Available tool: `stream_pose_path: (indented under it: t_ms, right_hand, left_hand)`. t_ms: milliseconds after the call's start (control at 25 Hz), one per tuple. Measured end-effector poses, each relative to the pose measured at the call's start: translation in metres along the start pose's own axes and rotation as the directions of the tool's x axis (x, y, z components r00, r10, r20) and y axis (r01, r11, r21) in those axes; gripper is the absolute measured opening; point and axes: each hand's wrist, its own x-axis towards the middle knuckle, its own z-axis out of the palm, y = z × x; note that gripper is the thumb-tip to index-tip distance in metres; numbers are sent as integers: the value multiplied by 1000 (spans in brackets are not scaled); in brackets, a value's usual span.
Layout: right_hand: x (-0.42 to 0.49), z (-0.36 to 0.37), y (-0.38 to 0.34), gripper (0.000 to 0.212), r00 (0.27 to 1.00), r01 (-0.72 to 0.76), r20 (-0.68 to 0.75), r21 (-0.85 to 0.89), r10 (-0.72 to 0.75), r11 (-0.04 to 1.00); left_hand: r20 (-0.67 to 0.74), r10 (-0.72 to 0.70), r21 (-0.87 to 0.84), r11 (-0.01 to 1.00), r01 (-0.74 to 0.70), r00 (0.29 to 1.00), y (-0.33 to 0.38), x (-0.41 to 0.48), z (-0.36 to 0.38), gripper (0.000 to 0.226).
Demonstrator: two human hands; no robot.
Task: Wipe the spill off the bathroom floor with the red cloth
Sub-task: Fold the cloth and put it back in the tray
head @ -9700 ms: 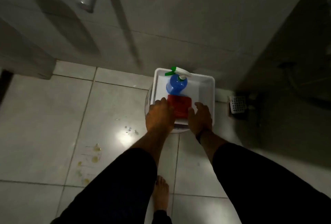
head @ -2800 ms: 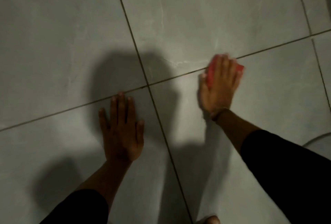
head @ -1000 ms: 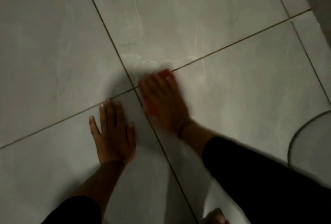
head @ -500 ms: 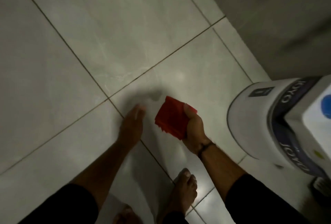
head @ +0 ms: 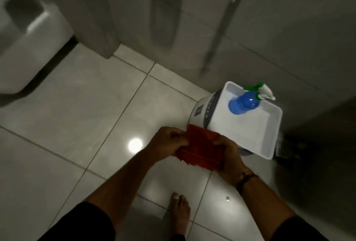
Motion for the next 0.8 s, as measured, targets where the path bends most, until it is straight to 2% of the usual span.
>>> stream_pose_path:
  t_ms: [160, 280, 440, 560, 680, 800]
  right_hand:
    - [10, -61, -52, 31, 951, 181, -259, 14, -171, 983]
    - [36, -96, -72, 32, 908, 199, -368, -36, -198, 979]
    - [95, -150, -87, 30, 865, 109, -470, -164, -175, 980]
    - [129, -165, -91, 50, 870, 34, -461, -297, -175, 954]
    - [153, -171, -90, 57, 882, -32, -443, -401, -163, 916]
    - [163, -178, -83, 57, 846, -85, -486, -529, -219, 844]
  left_hand:
    - [-44, 76, 321, 945, -58, 996, 67, 46, 83, 37]
    - [-104, 117, 458, 887, -57, 988, 87, 85, 132, 37]
    - [-157, 157, 642, 766, -20, 975, 84, 137, 186, 34]
    - [-213, 176, 693, 721, 22, 961, 73, 171, 204, 29]
    - [-279, 127, 719, 685, 120, 952, 56, 197, 213, 29]
    - [-309, 58, 735, 648, 200, 949, 44, 208, 217, 41]
